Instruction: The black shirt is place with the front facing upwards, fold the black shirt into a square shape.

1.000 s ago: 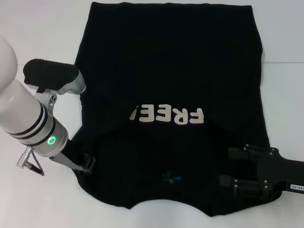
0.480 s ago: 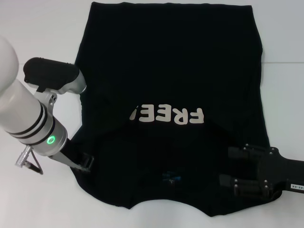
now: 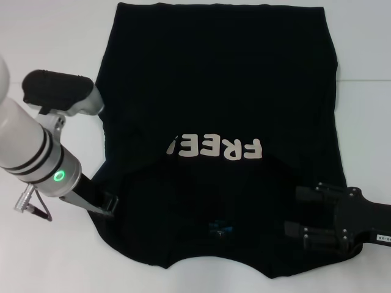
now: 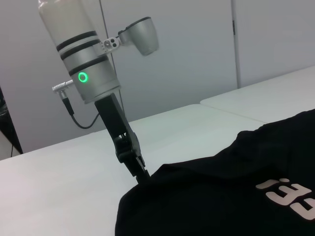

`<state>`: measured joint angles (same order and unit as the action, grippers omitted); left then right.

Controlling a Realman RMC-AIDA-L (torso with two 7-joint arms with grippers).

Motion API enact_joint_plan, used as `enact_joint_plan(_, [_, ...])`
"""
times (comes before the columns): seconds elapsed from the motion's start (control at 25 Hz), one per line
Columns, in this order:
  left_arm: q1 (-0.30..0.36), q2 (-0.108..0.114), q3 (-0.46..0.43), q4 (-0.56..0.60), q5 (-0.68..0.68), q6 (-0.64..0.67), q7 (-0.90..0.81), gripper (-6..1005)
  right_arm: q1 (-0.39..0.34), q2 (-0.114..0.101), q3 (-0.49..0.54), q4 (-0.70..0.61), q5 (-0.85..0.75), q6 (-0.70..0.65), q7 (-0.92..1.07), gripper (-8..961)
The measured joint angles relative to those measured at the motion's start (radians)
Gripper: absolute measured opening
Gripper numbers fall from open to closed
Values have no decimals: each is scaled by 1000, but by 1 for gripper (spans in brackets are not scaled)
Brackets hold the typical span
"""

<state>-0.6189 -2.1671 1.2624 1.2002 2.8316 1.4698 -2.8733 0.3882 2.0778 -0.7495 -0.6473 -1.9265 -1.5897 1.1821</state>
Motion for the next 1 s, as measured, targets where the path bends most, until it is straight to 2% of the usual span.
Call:
enact_joint_plan(0.52, [-8,3,-162,0,-44,33,47,51,8,-1,22,0,2,-2,5,836])
enact_joint_plan(0.72, [-7,1,-166,43,-55,63,46,79,11,-1,32,0,2,-1,10,836])
enact_joint_plan(1.0, [-18,2,-210,37,-61,136,16,146,17,-3,36,-1,-4,11,51,836])
